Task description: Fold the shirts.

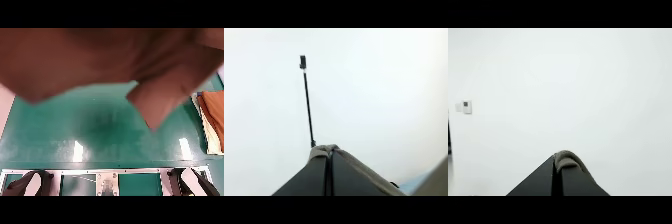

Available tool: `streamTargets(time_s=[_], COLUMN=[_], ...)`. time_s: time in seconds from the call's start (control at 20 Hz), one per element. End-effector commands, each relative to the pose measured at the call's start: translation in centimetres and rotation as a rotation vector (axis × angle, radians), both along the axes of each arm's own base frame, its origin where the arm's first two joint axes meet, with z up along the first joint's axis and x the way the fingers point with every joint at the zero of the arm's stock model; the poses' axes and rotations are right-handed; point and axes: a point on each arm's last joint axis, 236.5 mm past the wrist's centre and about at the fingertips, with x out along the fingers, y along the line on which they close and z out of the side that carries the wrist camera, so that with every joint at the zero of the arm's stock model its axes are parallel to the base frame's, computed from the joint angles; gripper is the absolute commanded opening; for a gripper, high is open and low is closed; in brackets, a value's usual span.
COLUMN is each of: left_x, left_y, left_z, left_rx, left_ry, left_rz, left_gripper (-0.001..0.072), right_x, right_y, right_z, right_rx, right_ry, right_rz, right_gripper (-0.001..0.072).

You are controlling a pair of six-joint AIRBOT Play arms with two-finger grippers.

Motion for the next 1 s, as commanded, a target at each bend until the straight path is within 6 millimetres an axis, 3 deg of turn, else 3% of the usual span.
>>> streamTargets(time_s=[0.0,0.15,0.25,0.3,0.35,0.45,0.55,0.7,0.8,0.9,0.95], left_x=[0.7,6.2,10.9,13.4,15.9,20.0,23.7,28.6,31.6,34.5,36.2], left_y=[1.8,4.3,5.8,6.7,7.8,9.6,10.8,12.5,11.7,10.1,9.5], left_z=[-0.7,-6.9,-13.3,-16.7,-20.3,-27.6,-35.1,-45.6,-52.2,-57.6,-59.3], left_rx=[-0.007,-0.010,-0.024,-0.046,-0.063,-0.080,-0.122,-0.210,-0.229,-0.228,-0.228], left_ry=[0.052,0.293,0.516,0.625,0.720,0.888,1.047,1.257,1.364,1.423,1.426], left_rz=[0.112,0.151,0.119,0.104,0.093,0.070,0.024,-0.017,-0.048,-0.051,-0.039], left_gripper=[0.0023,0.0023,0.0023,0.0023,0.0023,0.0023,0.0023,0.0024,0.0024,0.0023,0.0023], right_x=[-2.2,-0.1,2.7,4.8,7.1,12.5,17.6,23.1,26.2,29.5,31.0], right_y=[0.6,-1.2,-3.3,-4.6,-5.8,-7.5,-7.8,-7.7,-7.9,-8.6,-9.1], right_z=[2.0,-0.5,-4.0,-6.8,-10.2,-19.5,-30.2,-45.1,-51.9,-56.1,-57.0], right_rx=[-0.067,-0.102,-0.040,-0.007,0.023,0.086,0.148,0.178,0.190,0.203,0.215], right_ry=[-0.084,0.018,0.128,0.198,0.273,0.446,0.616,0.876,1.013,1.081,1.091], right_rz=[-0.123,-0.196,-0.175,-0.165,-0.164,-0.179,-0.201,-0.241,-0.234,-0.229,-0.230], right_gripper=[0.0021,0.0020,0.0020,0.0020,0.0020,0.0020,0.0020,0.0020,0.0020,0.0020,0.0020])
